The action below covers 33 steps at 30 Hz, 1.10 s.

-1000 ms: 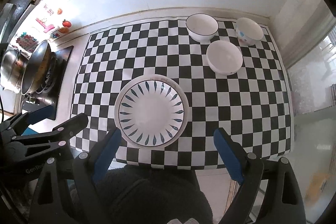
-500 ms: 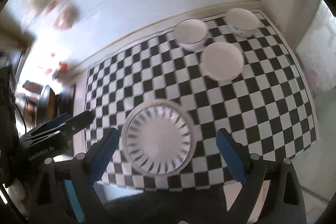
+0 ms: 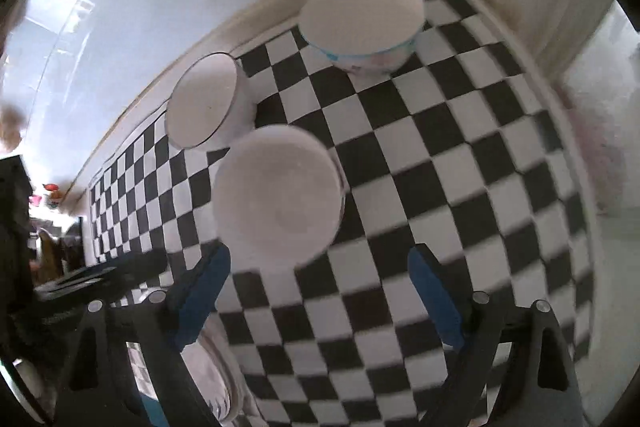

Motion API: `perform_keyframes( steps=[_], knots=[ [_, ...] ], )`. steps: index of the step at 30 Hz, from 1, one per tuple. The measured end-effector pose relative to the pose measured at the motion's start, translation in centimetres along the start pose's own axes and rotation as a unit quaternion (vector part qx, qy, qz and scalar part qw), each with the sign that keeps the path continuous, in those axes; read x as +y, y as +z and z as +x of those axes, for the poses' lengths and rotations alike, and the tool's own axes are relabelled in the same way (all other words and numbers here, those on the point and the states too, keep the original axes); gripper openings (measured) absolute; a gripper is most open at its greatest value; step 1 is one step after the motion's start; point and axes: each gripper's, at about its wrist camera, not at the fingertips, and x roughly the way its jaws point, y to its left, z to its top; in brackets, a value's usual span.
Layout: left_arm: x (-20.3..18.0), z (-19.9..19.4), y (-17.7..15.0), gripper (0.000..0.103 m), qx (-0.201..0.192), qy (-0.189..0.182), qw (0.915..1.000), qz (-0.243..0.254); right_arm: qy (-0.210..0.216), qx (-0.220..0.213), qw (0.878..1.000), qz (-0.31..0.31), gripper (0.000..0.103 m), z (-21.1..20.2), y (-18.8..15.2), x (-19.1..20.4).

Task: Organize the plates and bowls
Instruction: 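Move both tools toward the pink-floral white bowl, then grasp the pink-floral bowl rim with the left tool while the right tool grips its rim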

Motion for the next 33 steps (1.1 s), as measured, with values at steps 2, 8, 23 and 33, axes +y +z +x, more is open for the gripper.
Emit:
perform_keyframes(
  steps=[2, 8, 23, 33],
  knots=[
    [-0.6, 2.0, 1.0, 0.045, 0.016, 0.003, 0.9998, -0.013, 0.011, 0.023, 1.000, -0.006, 0.076, 2.1, 1.7, -0.9],
    [-2.1, 5.5, 2.5, 0.031, 0.036, 0.007, 0.9990, -0.027, 0.020, 0.076, 0.997, -0.026, 0.037, 6.4, 3.8, -1.6],
    [-3.5, 6.5, 2.9, 0.011, 0.032, 0.007, 0.9992, -0.022, 0.012, 0.072, 0.996, -0.050, 0.011, 7.0, 3.2, -1.3],
    [-5.1, 3.1, -1.9, 0.011, 0.016, 0.003, 0.9999, -0.001, 0.012, 0.060, 0.994, -0.091, 0.010, 2.4, -1.7, -0.7]
  ],
)
